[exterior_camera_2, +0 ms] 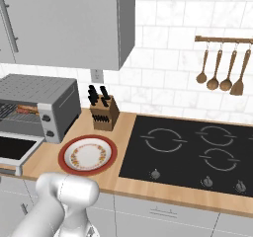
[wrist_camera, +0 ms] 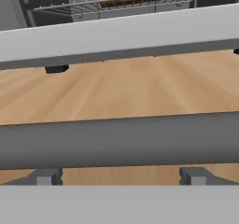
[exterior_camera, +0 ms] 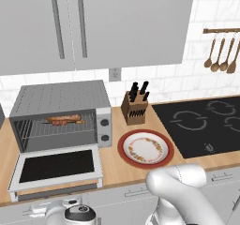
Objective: Pick up the kebab skewer and baguette bread, and place them inside the toaster oven. Close the toaster oven door and start by setting the timer.
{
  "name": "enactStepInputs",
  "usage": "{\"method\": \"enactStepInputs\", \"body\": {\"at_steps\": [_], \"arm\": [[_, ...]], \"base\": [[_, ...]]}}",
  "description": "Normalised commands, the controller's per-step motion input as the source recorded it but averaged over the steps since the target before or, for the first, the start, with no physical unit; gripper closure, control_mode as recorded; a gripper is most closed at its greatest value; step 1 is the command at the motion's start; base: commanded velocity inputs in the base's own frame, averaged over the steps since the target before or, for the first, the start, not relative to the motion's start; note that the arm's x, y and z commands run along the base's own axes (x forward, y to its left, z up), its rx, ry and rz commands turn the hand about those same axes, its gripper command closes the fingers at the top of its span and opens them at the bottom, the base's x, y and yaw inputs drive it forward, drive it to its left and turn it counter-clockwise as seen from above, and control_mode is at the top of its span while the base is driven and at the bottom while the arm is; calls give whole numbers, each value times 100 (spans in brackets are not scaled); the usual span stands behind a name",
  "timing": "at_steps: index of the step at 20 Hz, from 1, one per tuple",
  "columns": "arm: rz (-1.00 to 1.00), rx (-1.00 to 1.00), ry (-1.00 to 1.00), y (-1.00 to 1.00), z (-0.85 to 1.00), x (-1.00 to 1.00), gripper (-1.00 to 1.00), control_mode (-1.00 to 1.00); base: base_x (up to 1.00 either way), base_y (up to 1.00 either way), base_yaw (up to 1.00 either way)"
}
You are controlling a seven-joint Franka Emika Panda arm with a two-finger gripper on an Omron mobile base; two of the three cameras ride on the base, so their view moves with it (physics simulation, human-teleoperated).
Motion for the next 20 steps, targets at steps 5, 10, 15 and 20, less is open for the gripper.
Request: {"method": "enactStepInputs", "body": {"at_steps": [5, 10, 15, 20], "arm": [[3, 0, -2, -1, 4, 14, -100, -100], [5, 0, -6, -3, 16, 16, -100, -100], [3, 1, -5, 0, 26, 32, -100, -100], [2, 1, 0, 0, 35, 36, -100, -100]], "base": [[0, 0, 0], [0, 0, 0], [0, 0, 0], [0, 0, 0]]}}
